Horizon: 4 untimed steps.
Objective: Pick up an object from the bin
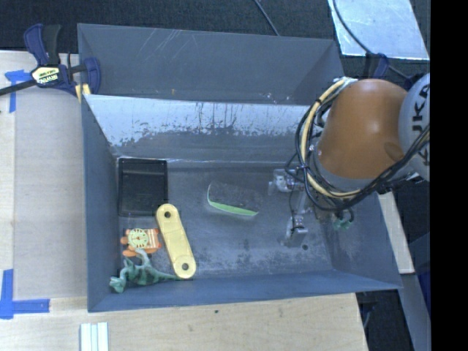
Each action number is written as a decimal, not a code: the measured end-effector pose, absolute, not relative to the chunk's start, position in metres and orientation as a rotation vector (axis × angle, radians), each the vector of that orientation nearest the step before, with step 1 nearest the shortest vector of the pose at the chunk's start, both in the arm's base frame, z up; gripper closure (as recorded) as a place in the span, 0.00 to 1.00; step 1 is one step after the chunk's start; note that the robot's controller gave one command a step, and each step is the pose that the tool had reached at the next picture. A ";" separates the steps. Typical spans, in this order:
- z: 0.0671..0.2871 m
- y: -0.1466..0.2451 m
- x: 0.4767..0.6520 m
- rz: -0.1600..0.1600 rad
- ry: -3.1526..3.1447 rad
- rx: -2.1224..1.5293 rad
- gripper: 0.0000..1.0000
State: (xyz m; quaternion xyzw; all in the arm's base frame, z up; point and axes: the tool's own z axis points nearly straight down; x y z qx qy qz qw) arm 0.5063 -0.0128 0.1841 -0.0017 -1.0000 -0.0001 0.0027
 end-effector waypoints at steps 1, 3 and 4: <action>0.188 -0.013 0.508 0.000 -3.145 -0.004 0.00; 0.118 0.048 0.605 0.001 -3.157 0.155 0.00; 0.100 0.062 0.584 0.000 -3.142 -0.161 0.00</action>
Offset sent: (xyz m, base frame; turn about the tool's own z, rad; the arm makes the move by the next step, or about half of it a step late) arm 0.0753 0.0251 -0.1141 0.0591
